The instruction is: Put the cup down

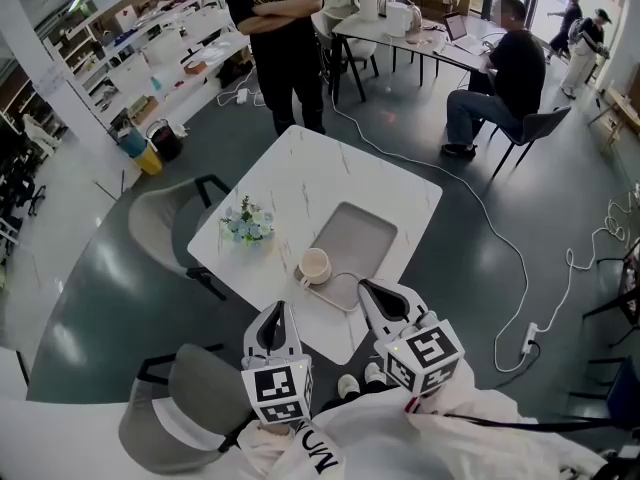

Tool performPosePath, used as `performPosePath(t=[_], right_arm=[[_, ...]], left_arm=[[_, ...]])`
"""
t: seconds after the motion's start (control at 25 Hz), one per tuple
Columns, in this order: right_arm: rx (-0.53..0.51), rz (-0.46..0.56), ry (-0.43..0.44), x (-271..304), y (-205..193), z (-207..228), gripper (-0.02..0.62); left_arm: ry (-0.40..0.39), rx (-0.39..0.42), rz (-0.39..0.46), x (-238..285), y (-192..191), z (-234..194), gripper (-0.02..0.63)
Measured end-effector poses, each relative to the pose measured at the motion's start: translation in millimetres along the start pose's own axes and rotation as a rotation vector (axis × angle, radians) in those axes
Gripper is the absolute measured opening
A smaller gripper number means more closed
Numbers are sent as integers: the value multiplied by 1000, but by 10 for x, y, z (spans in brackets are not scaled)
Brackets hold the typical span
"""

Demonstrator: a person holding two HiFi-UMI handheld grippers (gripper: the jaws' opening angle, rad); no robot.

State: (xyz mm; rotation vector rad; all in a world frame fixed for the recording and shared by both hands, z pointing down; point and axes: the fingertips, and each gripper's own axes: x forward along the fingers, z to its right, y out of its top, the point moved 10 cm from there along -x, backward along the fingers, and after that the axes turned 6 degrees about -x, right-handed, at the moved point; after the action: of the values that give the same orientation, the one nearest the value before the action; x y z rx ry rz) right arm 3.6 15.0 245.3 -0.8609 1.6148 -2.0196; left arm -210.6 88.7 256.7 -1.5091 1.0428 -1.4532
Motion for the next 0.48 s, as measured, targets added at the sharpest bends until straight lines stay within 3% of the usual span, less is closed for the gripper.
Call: performPosePath(t=[0.48], right_arm=[[8,-12,-10,-42,-79,5,3]], left_arm=[[3,11,-12,-13,-89,41,11]])
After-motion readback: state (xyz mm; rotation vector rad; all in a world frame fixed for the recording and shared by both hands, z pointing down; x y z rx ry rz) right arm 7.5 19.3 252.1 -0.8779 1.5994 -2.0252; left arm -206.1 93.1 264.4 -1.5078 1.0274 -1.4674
